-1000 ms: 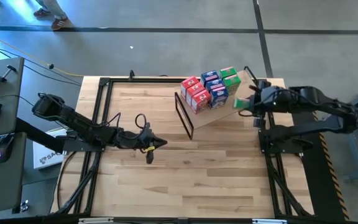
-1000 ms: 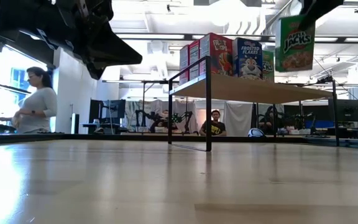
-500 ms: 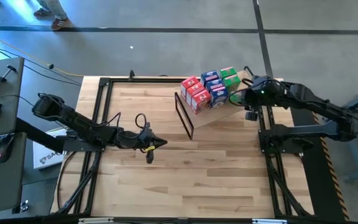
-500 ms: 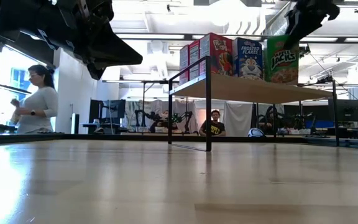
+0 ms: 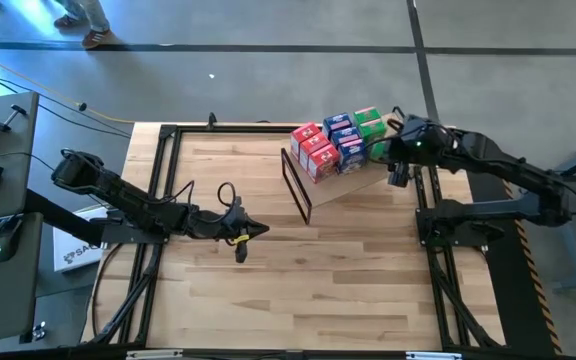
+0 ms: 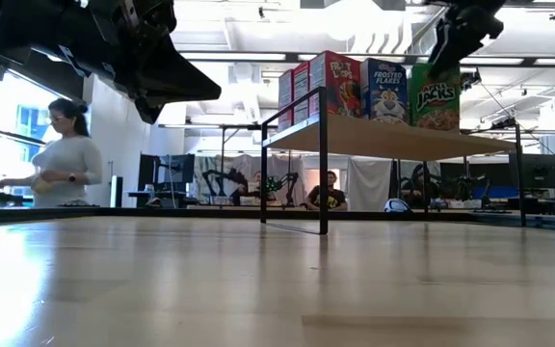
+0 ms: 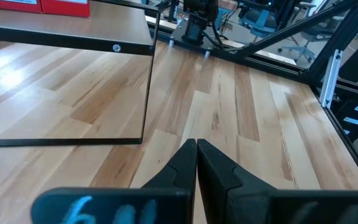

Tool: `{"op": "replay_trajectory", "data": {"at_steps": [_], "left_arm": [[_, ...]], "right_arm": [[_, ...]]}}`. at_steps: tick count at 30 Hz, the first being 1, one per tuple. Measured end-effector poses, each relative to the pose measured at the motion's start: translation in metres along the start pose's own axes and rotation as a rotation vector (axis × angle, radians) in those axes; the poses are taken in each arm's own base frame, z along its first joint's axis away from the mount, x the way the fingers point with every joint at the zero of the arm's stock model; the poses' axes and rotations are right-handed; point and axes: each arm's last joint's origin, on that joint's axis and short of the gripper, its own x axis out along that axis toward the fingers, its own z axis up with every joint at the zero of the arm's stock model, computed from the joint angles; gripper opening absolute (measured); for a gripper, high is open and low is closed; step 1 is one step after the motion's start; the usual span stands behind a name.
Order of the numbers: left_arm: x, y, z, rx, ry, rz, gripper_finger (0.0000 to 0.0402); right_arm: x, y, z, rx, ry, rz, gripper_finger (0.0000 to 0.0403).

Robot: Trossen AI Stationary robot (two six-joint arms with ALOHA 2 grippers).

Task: Stack cereal on shelf
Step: Put the green cereal box on the shelf aligned with the green cereal box

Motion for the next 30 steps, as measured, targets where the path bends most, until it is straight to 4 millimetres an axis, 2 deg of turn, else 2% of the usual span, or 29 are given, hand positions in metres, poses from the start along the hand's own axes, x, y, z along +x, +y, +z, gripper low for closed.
{"op": "replay_trajectory", "data": {"at_steps": [8, 11, 14, 19, 24, 27, 30], "left_arm": [[0.000, 0.000, 0.000, 0.000, 0.002, -0.010, 0.0005], [0.000, -0.001, 0.000, -0.001, 0.002, -0.014, 0.0005], [0.000, -0.001, 0.000, -0.001, 0.002, -0.014, 0.0005], [0.002, 0.005, 0.002, -0.007, -0.004, 0.007, 0.0005], [0.006, 0.014, 0.005, -0.005, -0.004, 0.023, 0.0005], [0.007, 0.017, 0.007, -0.011, 0.001, 0.012, 0.0005], [0.008, 0.020, 0.007, -0.014, 0.002, 0.014, 0.0005]], "right_arm": [[-0.028, -0.015, 0.009, 0.045, -0.086, -0.105, 0.0232], [-0.042, -0.019, 0.007, 0.138, -0.057, -0.120, 0.0230], [-0.048, -0.018, -0.002, 0.276, 0.023, -0.099, 0.0211], [-0.028, -0.005, -0.021, 0.511, 0.196, -0.121, 0.0129], [-0.004, 0.006, -0.034, 0.701, 0.270, -0.255, 0.0051], [0.006, 0.010, -0.037, 0.737, 0.265, -0.267, 0.0025], [0.016, 0.014, -0.035, 0.765, 0.227, -0.229, 0.0017]]}}
